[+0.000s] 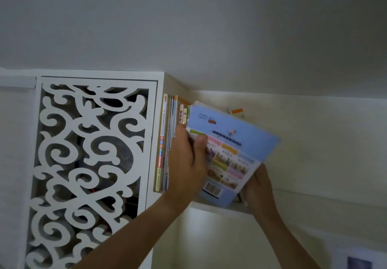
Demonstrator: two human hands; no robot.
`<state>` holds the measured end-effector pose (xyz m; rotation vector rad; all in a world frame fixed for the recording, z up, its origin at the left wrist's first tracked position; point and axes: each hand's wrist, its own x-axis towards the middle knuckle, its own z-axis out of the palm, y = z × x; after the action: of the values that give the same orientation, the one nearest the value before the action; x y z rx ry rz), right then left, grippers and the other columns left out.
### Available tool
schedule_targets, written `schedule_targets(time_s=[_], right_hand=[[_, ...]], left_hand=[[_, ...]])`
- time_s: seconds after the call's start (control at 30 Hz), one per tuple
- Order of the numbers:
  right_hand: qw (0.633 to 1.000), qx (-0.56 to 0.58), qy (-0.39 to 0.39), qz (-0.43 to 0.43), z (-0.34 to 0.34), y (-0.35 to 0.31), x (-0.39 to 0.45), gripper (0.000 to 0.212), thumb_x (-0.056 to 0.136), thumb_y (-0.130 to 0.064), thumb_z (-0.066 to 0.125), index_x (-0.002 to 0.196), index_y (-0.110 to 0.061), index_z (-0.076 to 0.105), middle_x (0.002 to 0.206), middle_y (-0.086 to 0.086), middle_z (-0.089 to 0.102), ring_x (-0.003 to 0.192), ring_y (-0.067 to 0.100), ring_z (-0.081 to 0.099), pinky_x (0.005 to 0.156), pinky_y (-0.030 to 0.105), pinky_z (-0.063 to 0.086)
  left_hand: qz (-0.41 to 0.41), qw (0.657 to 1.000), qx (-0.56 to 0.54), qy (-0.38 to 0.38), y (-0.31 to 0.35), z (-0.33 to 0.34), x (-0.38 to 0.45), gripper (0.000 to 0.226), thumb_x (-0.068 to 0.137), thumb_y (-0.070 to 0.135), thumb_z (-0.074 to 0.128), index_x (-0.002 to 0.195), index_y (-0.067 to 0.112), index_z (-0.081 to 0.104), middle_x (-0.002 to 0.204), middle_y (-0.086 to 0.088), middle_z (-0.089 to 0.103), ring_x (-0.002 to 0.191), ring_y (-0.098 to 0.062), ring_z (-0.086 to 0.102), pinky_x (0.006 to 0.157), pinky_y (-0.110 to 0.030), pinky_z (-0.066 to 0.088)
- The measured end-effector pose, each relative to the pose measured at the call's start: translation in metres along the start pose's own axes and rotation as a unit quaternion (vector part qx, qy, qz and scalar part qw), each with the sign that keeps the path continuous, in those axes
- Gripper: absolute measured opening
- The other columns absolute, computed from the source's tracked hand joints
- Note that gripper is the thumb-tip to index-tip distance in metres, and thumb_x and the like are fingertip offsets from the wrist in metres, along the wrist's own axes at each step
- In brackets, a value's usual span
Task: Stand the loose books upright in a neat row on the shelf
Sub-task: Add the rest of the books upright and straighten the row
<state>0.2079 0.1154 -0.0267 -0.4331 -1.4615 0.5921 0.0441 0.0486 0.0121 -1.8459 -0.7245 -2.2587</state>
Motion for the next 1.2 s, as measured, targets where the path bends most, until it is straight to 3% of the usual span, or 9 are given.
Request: schedule_targets(time_s=[0.2, 0.3, 0.43, 0.53, 0.67, 0.87, 0.97, 1.03, 1.2], right_hand=[[0.993, -0.041, 0.105, 0.025, -0.018, -0.022, -0.026, 0.032, 0.109, -0.04, 0.039, 0.119, -0.029, 0.067, 0.11, -0.009, 0.074, 0.102, 0.014, 0.071, 0.089, 0.046, 0.058], [0.997, 0.028, 0.049, 0.045, -0.03, -0.044, -0.034, 0.038, 0.107, -0.043, 0.04, 0.122, -0.023, 0.068, 0.112, -0.001, 0.077, 0.099, 0.019, 0.074, 0.082, 0.042, 0.059], [0.992, -0.119, -0.026, -0.04, -0.05, -0.065, -0.036, 0.033, 0.098, -0.027, 0.062, 0.13, -0.02, 0.063, 0.115, -0.016, 0.074, 0.104, 0.001, 0.071, 0.083, 0.023, 0.059], [0.947, -0.249, 0.134, -0.153, -0.059, -0.071, -0.037, 0.023, 0.1, -0.024, 0.06, 0.123, -0.026, 0.057, 0.092, -0.025, 0.069, 0.083, -0.012, 0.066, 0.062, 0.003, 0.047], [0.889, -0.343, 0.242, -0.184, -0.066, -0.068, -0.023, 0.035, 0.106, -0.02, 0.05, 0.138, -0.007, 0.054, 0.105, 0.004, 0.07, 0.078, 0.015, 0.067, 0.058, 0.002, 0.041], [0.921, -0.391, -0.002, -0.005, -0.057, -0.019, -0.003, 0.045, 0.107, -0.032, 0.045, 0.152, -0.034, 0.04, 0.115, -0.016, 0.061, 0.094, 0.005, 0.063, 0.068, 0.005, 0.041], [0.925, -0.354, -0.123, 0.067, -0.044, -0.006, -0.002, 0.056, 0.101, -0.063, 0.032, 0.154, -0.045, 0.034, 0.13, -0.018, 0.062, 0.11, 0.005, 0.064, 0.092, 0.015, 0.051], [0.925, -0.343, -0.15, 0.065, -0.04, -0.005, 0.002, 0.066, 0.094, -0.077, 0.026, 0.154, -0.05, 0.028, 0.14, -0.017, 0.058, 0.12, 0.008, 0.062, 0.105, 0.035, 0.052], [0.947, -0.281, -0.132, 0.086, -0.048, -0.012, 0.015, 0.067, 0.087, -0.067, 0.048, 0.148, -0.04, 0.04, 0.125, -0.015, 0.062, 0.098, 0.003, 0.067, 0.087, 0.023, 0.057]], left_hand=[[-0.238, 0.97, -0.015, 0.053, -0.008, 0.03, -0.003, 0.03, 0.105, 0.043, 0.049, 0.096, 0.015, 0.047, 0.09, -0.003, 0.067, 0.08, -0.008, 0.073, 0.069, -0.033, 0.062], [-0.282, 0.956, -0.065, 0.052, -0.002, 0.05, -0.007, 0.026, 0.105, 0.041, 0.052, 0.104, 0.015, 0.051, 0.096, -0.001, 0.07, 0.083, -0.009, 0.075, 0.072, -0.033, 0.062], [-0.225, 0.969, -0.104, 0.009, 0.012, 0.074, -0.008, 0.026, 0.105, 0.036, 0.052, 0.115, 0.013, 0.054, 0.103, 0.002, 0.069, 0.089, -0.006, 0.073, 0.071, -0.021, 0.058], [-0.123, 0.992, 0.026, -0.016, 0.008, 0.09, -0.012, 0.031, 0.106, 0.034, 0.051, 0.133, 0.018, 0.052, 0.129, 0.008, 0.046, 0.116, -0.006, 0.053, 0.096, -0.022, 0.05], [-0.037, 0.978, 0.205, -0.006, -0.022, 0.094, -0.032, 0.042, 0.093, 0.012, 0.064, 0.133, 0.02, 0.053, 0.138, 0.0, 0.039, 0.125, -0.013, 0.041, 0.106, -0.04, 0.048], [0.082, 0.935, 0.335, -0.076, -0.058, 0.074, -0.05, 0.063, 0.101, 0.048, 0.05, 0.156, 0.02, 0.039, 0.15, -0.008, 0.042, 0.136, -0.025, 0.041, 0.112, -0.04, 0.037], [0.109, 0.928, 0.343, -0.096, -0.068, 0.069, -0.05, 0.069, 0.101, 0.057, 0.048, 0.157, 0.019, 0.036, 0.153, -0.008, 0.042, 0.142, -0.026, 0.04, 0.117, -0.043, 0.035], [0.112, 0.936, 0.323, -0.082, -0.069, 0.069, -0.051, 0.065, 0.1, 0.054, 0.051, 0.153, 0.017, 0.041, 0.152, -0.007, 0.044, 0.142, -0.024, 0.04, 0.118, -0.041, 0.034], [0.108, 0.949, 0.291, -0.063, -0.07, 0.07, -0.056, 0.054, 0.098, 0.047, 0.06, 0.141, 0.02, 0.042, 0.15, -0.005, 0.045, 0.145, -0.021, 0.038, 0.121, -0.038, 0.032]])
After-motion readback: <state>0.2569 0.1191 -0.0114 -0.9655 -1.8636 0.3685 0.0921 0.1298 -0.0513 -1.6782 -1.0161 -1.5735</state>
